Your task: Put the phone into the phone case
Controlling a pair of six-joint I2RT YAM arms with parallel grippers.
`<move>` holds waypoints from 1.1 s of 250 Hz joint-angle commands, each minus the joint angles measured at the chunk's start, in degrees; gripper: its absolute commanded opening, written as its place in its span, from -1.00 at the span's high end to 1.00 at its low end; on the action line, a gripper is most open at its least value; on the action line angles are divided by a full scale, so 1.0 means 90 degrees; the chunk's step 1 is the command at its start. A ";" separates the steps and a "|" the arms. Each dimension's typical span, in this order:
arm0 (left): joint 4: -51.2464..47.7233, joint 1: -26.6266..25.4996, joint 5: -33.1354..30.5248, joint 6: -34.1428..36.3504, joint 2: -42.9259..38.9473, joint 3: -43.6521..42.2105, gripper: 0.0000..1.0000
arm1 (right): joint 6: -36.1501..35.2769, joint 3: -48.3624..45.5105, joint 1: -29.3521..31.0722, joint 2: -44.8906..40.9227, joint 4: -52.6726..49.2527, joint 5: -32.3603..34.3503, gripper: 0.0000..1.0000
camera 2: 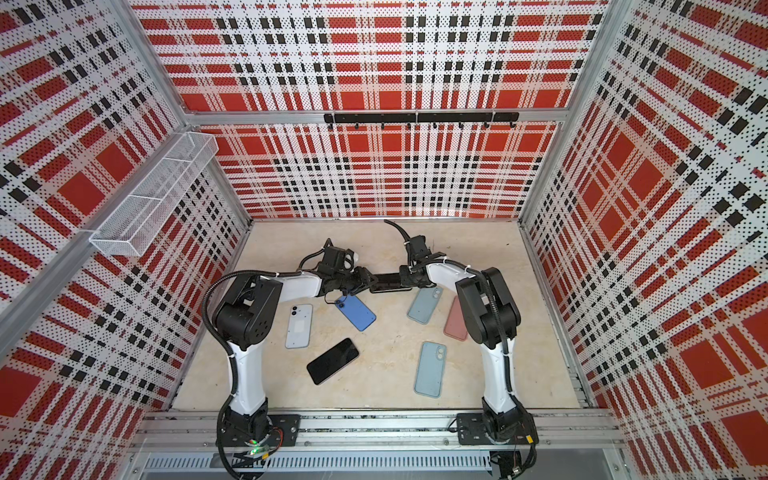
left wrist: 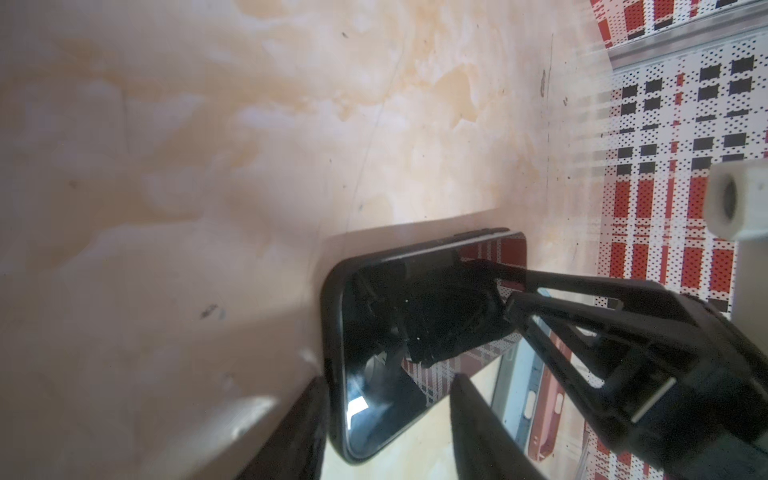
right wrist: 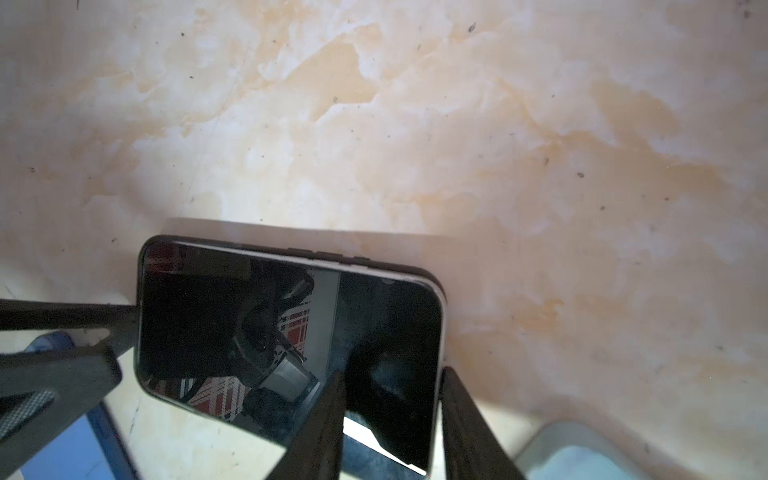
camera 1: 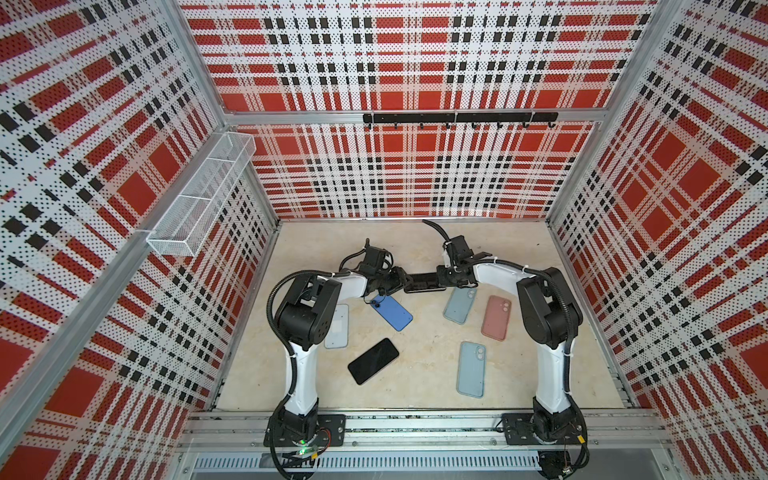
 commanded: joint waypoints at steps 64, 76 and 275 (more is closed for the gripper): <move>-0.0743 0.0158 -0.0387 0.0579 -0.0227 0.0318 0.03 | 0.0261 -0.0385 -0.0198 -0.0370 0.0364 -0.0976 -0.24; -0.0779 0.0128 -0.0426 0.0605 -0.0206 0.0341 0.05 | 0.0302 -0.0469 -0.0321 -0.0395 0.0478 -0.1234 -0.27; -0.0793 0.0114 -0.0465 0.0577 0.0166 0.0367 0.58 | 0.0538 -0.0924 -0.0868 0.0051 0.1953 -0.4442 -0.35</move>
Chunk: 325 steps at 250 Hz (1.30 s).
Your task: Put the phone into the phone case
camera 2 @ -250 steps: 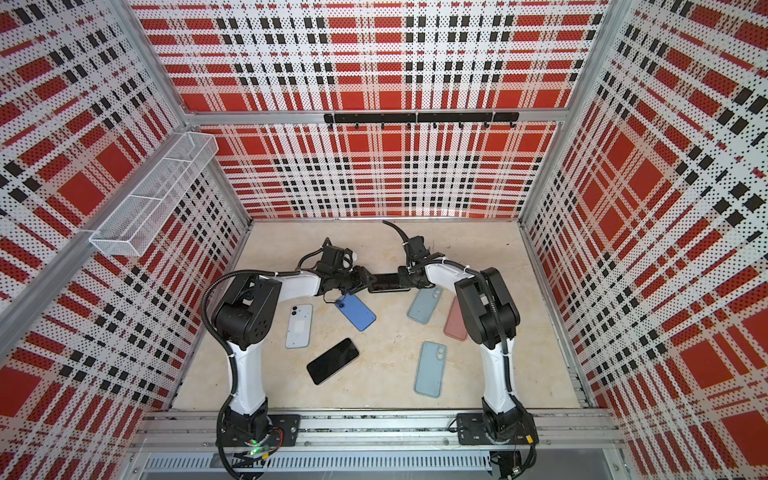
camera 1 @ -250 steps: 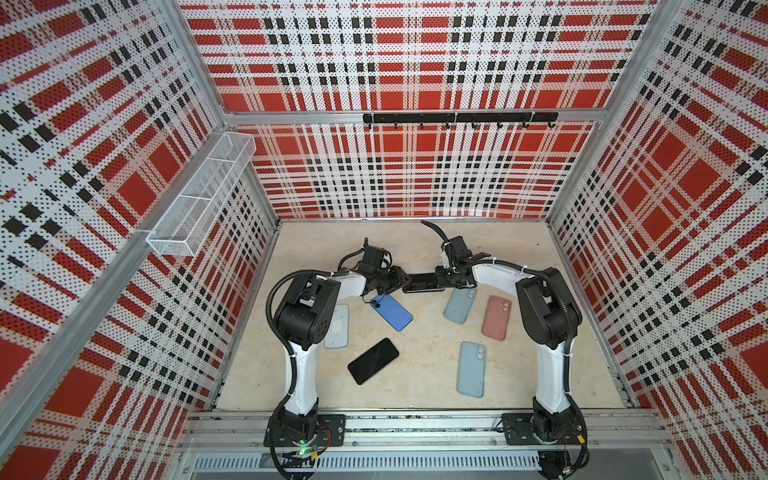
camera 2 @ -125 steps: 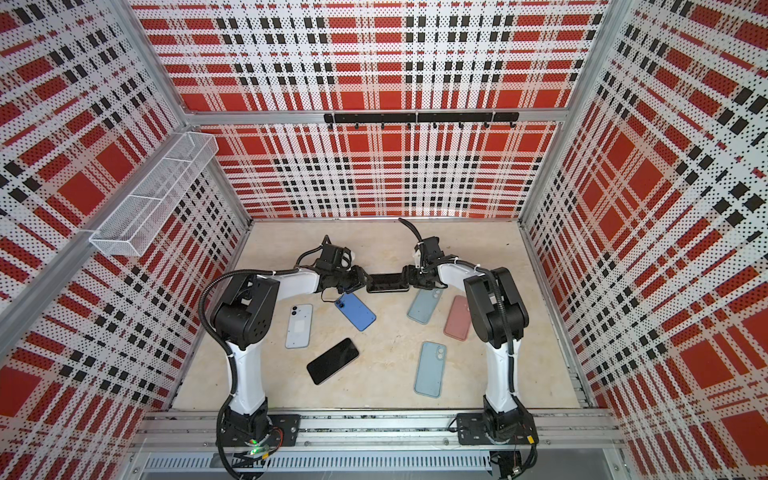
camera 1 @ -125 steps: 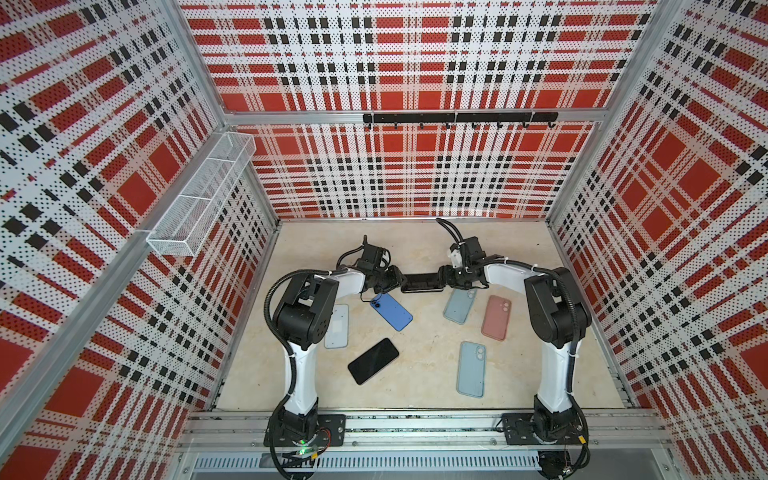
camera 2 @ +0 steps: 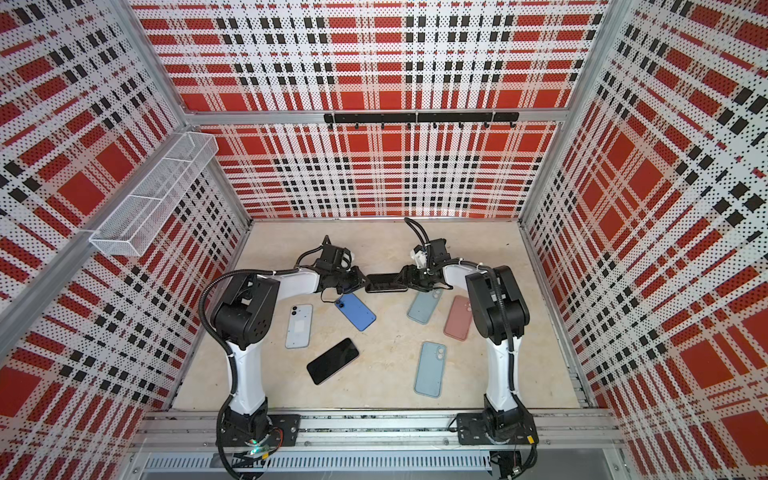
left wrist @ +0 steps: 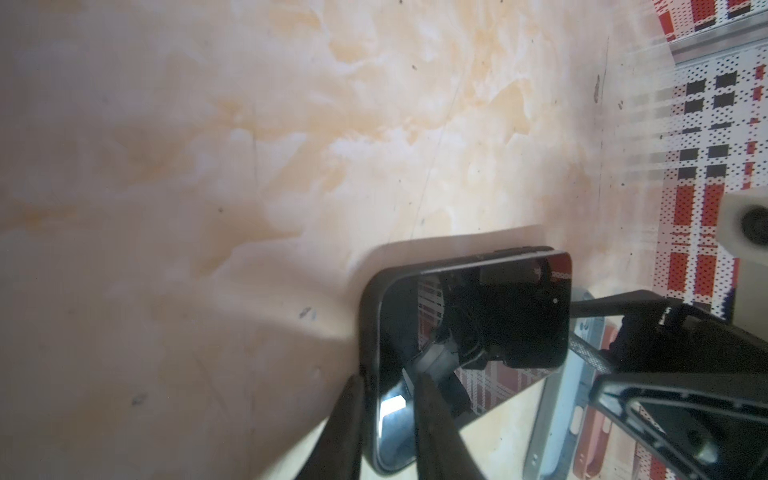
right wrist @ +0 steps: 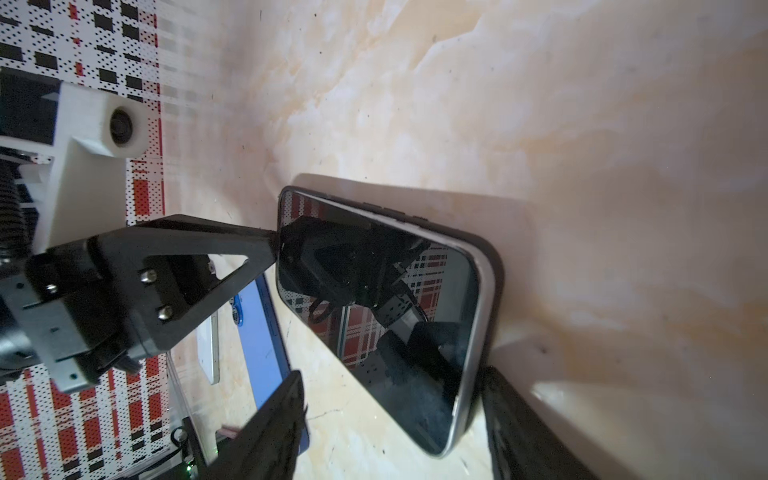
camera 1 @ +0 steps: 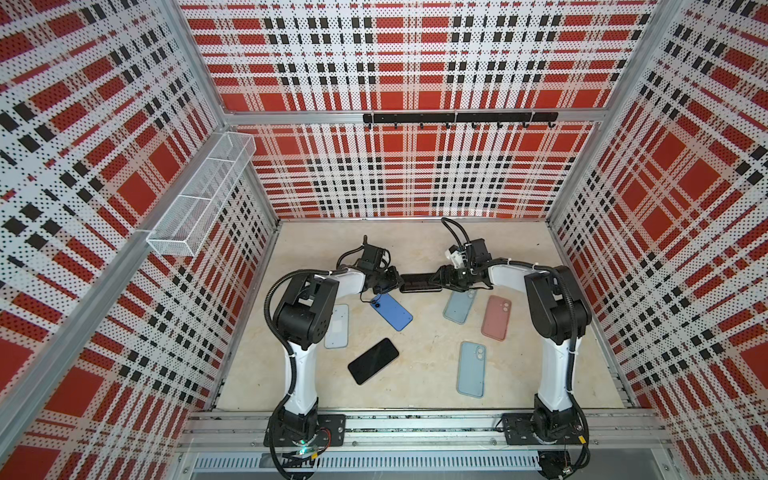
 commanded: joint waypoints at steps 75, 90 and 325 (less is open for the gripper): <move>0.0154 0.0116 -0.0008 -0.0007 0.0120 -0.0160 0.69 | 0.0943 -0.0712 -0.0096 -0.0343 0.2559 -0.1663 -0.30; 0.0165 0.0120 -0.0016 -0.0022 0.0125 -0.0198 0.70 | 0.1152 -0.0798 -0.0120 -0.0385 0.2884 -0.1729 -0.29; 0.0369 0.0257 0.0061 -0.0133 0.0114 -0.0405 0.71 | 0.1881 -0.0948 -0.0134 -0.0337 0.3787 -0.1735 0.40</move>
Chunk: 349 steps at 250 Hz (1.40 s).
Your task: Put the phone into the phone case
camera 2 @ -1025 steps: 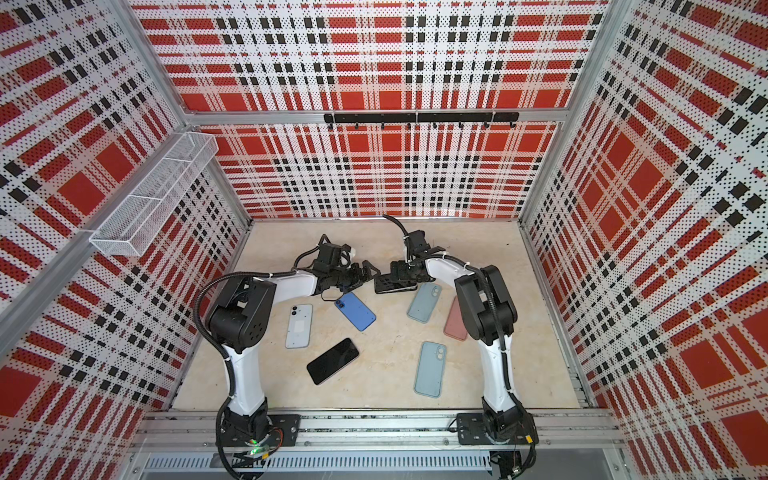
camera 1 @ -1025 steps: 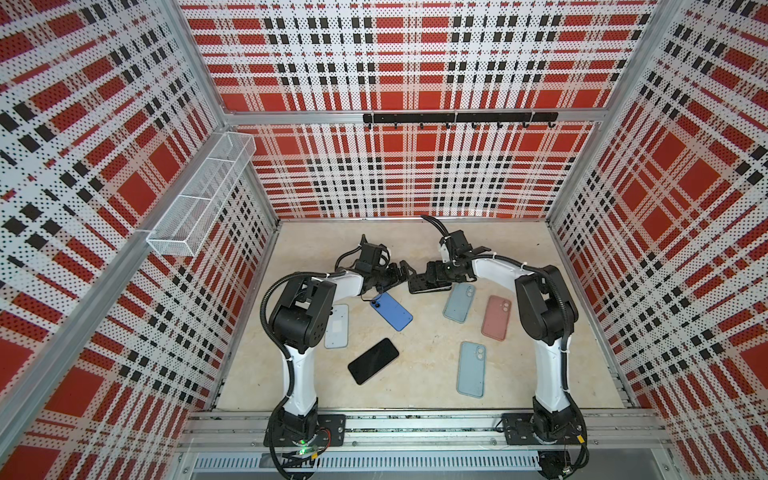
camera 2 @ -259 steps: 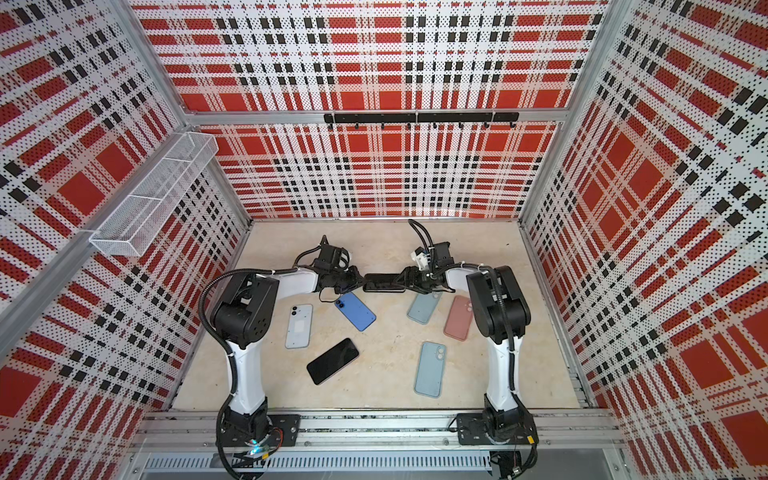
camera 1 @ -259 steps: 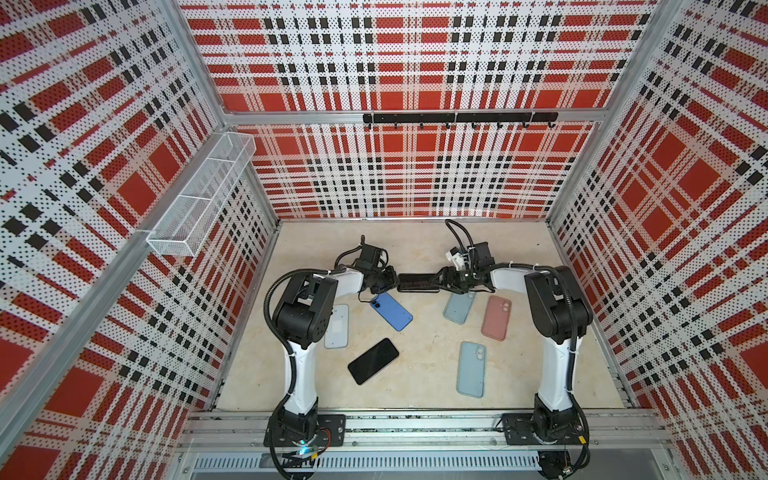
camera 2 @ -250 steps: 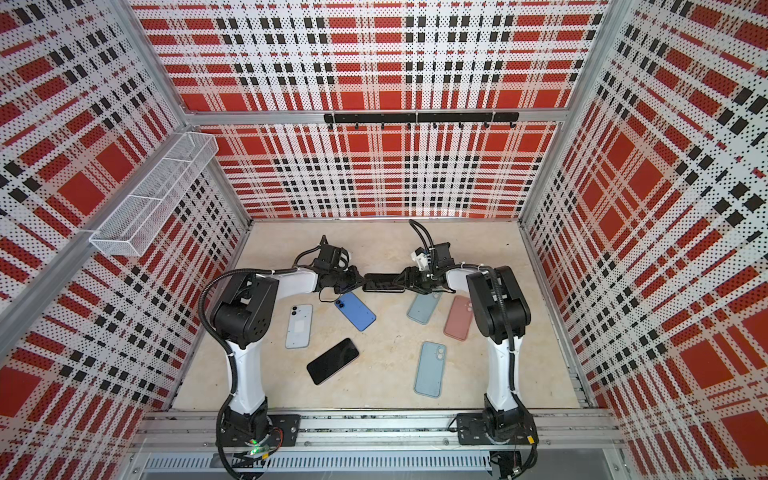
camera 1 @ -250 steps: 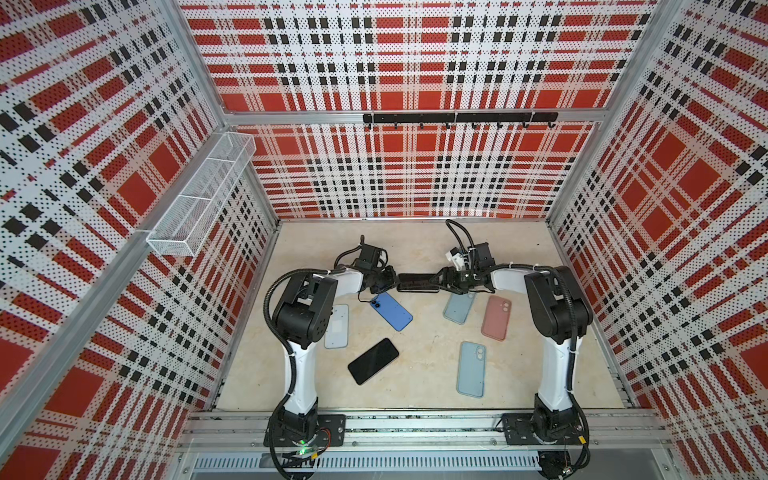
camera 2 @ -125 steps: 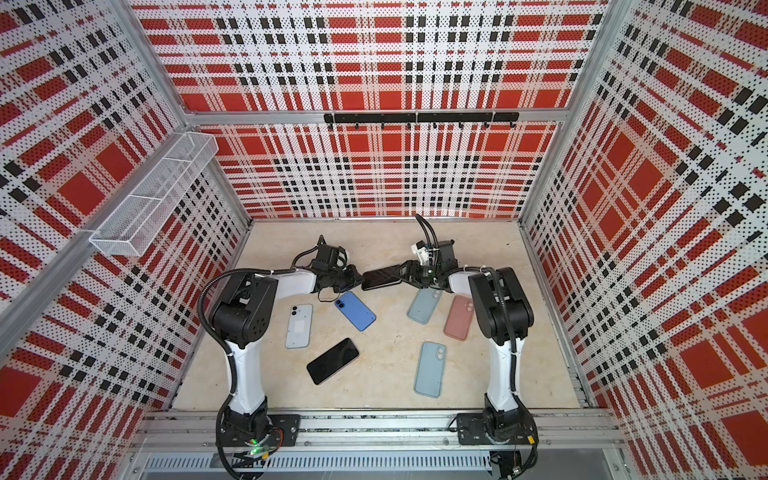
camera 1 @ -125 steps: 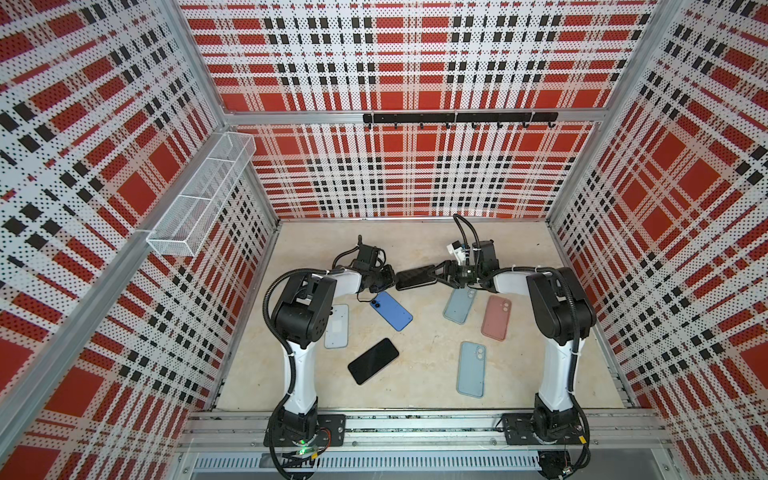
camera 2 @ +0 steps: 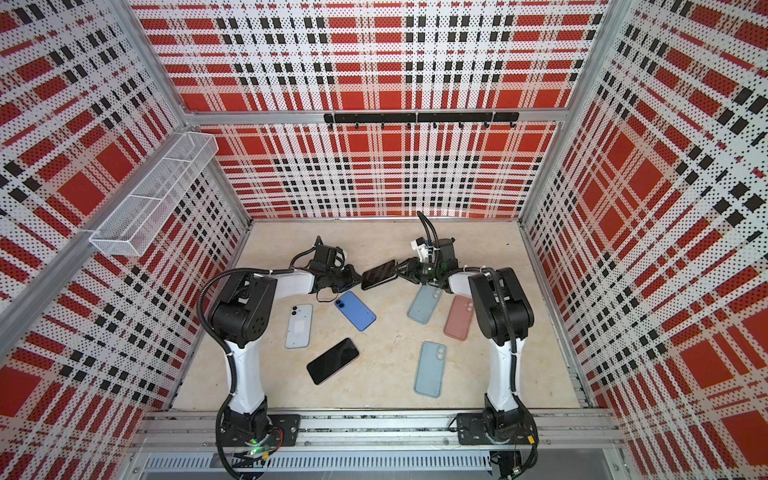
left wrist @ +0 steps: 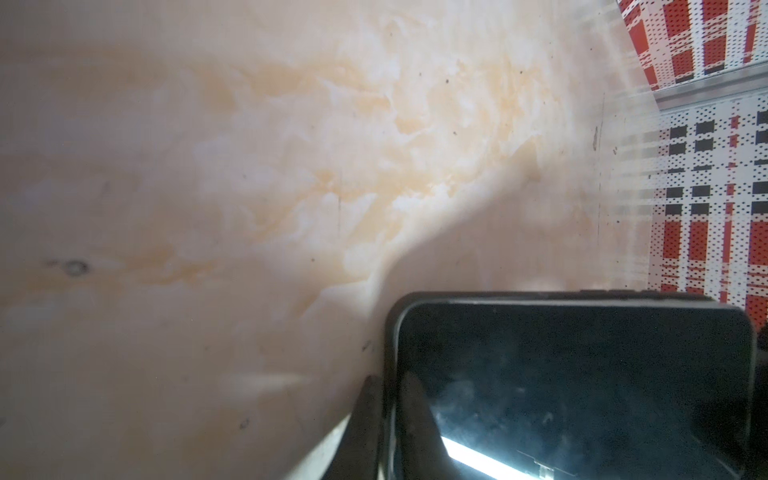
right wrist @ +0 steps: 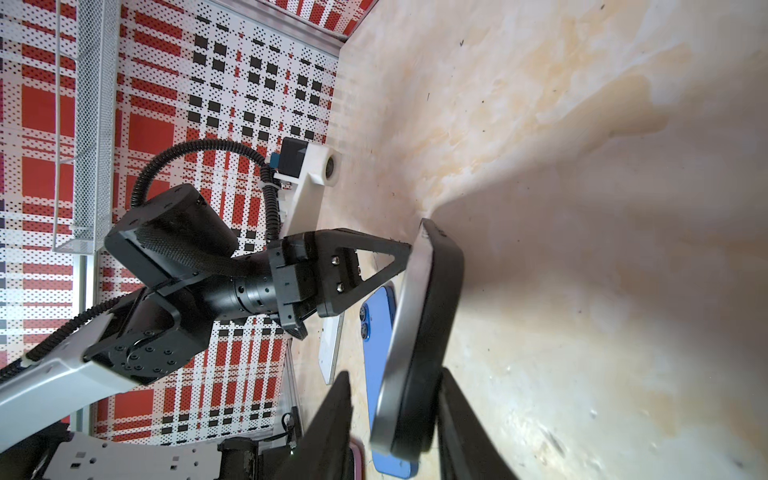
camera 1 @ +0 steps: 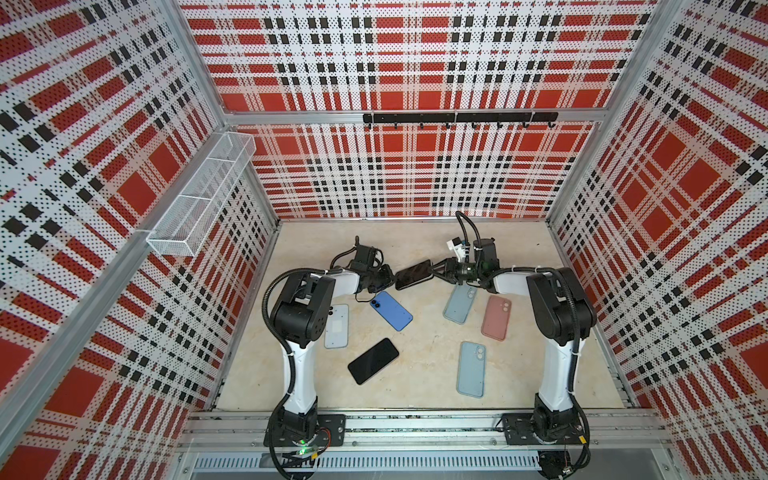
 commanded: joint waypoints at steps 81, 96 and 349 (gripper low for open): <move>-0.0199 -0.0031 0.0065 -0.0041 0.0093 -0.0135 0.71 | -0.0251 0.0091 0.0124 -0.0176 0.0008 0.0174 0.75; -0.0199 -0.0037 0.0064 -0.0044 0.0091 -0.0133 0.71 | -0.0417 0.0153 0.0157 -0.0213 -0.0261 0.0311 0.80; -0.0196 0.0002 0.0077 -0.0046 0.0061 -0.0098 0.70 | -0.1458 0.0700 0.0553 -0.0337 -0.1456 0.1085 0.71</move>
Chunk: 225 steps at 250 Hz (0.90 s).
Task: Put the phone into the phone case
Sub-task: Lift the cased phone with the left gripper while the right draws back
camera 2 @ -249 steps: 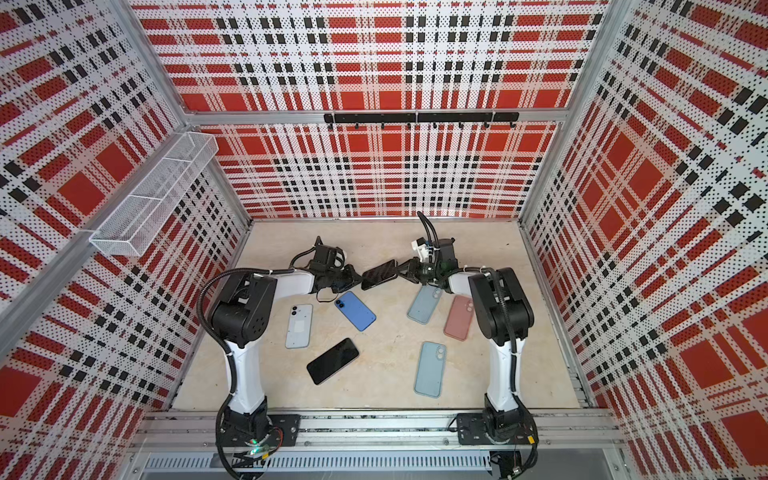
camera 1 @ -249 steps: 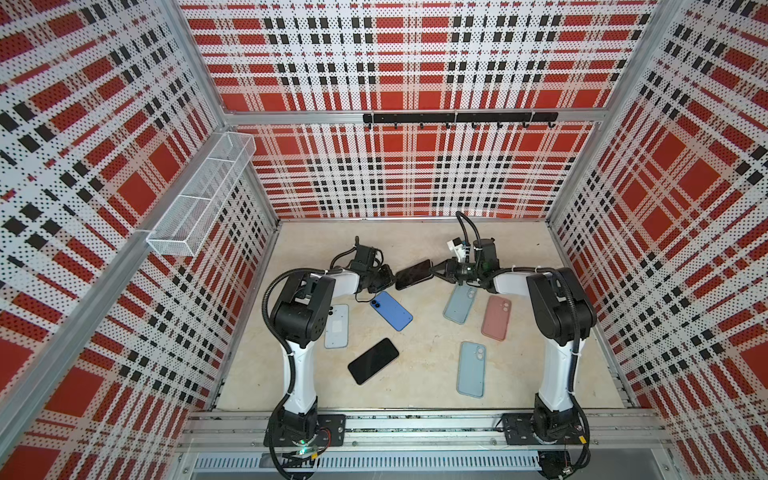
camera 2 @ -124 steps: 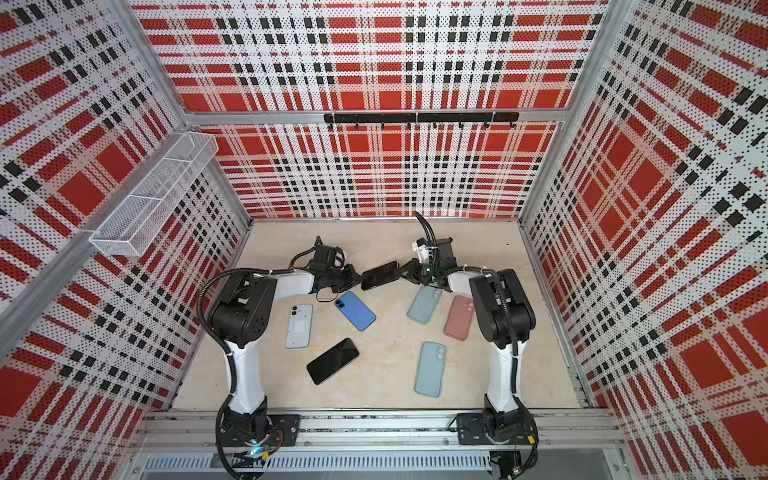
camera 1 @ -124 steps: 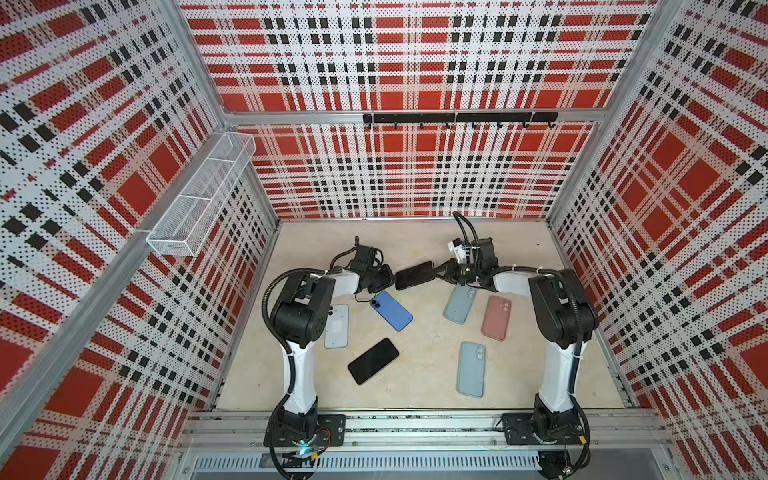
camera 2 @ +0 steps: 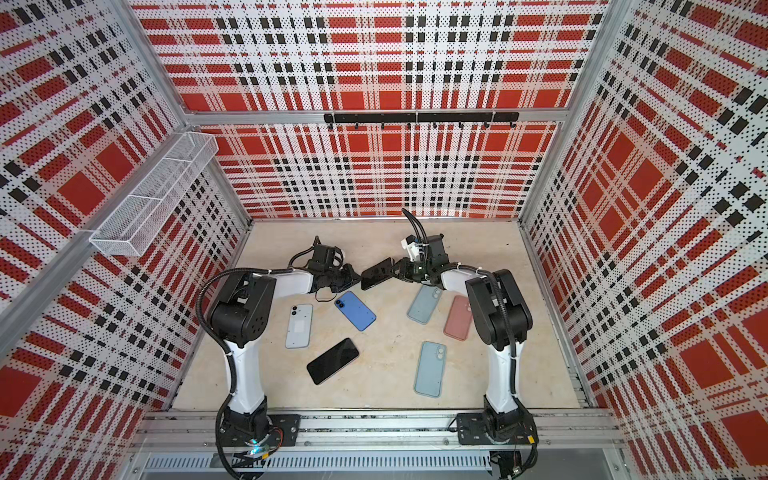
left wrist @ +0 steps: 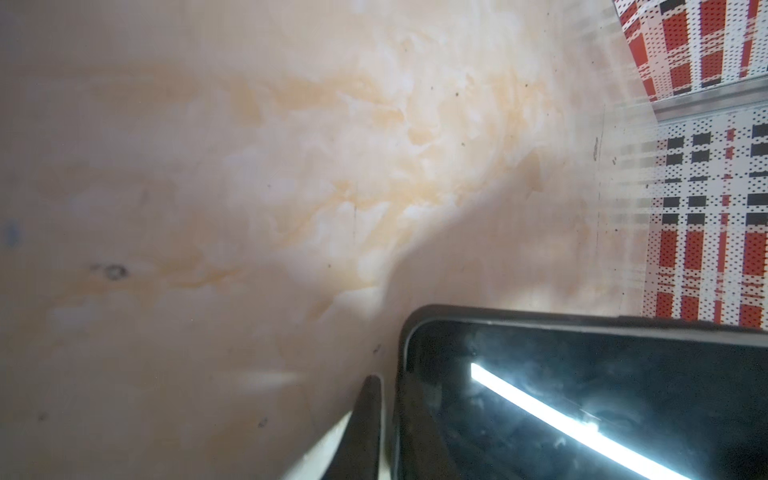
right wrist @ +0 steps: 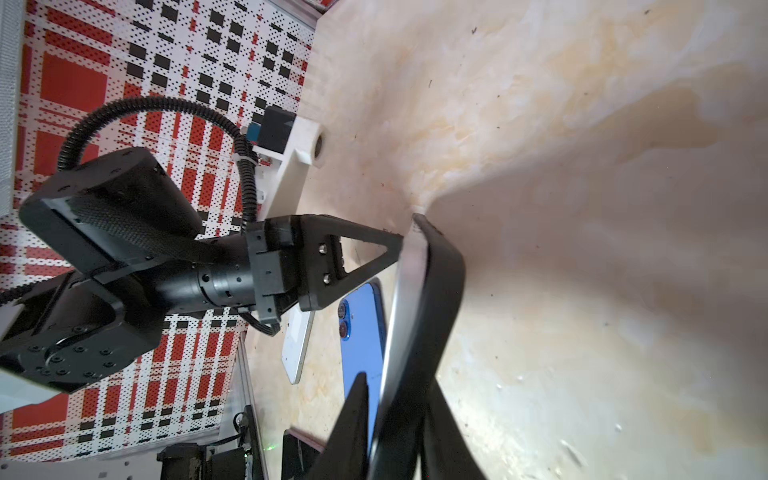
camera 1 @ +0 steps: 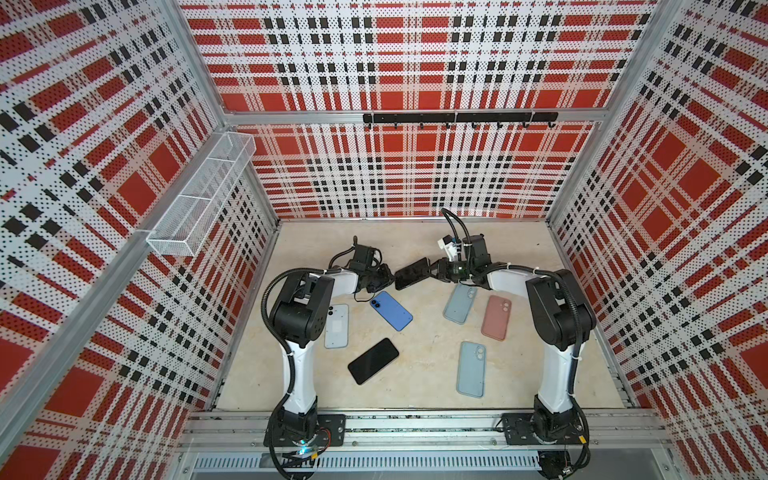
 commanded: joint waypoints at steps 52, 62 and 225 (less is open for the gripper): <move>-0.0143 -0.0023 0.0026 -0.0004 -0.0315 -0.0176 0.52 | -0.0438 0.0040 0.0031 -0.0470 -0.0199 0.0538 0.88; -0.0119 -0.0012 0.0019 0.0009 -0.0486 -0.0197 0.38 | -0.0370 -0.0038 -0.0020 -0.0580 -0.0105 0.0461 0.89; 0.0840 -0.0089 0.1466 0.0366 -0.2751 -0.0656 -0.99 | 0.1932 -0.1268 -0.0805 -0.2401 0.2926 -0.1818 0.92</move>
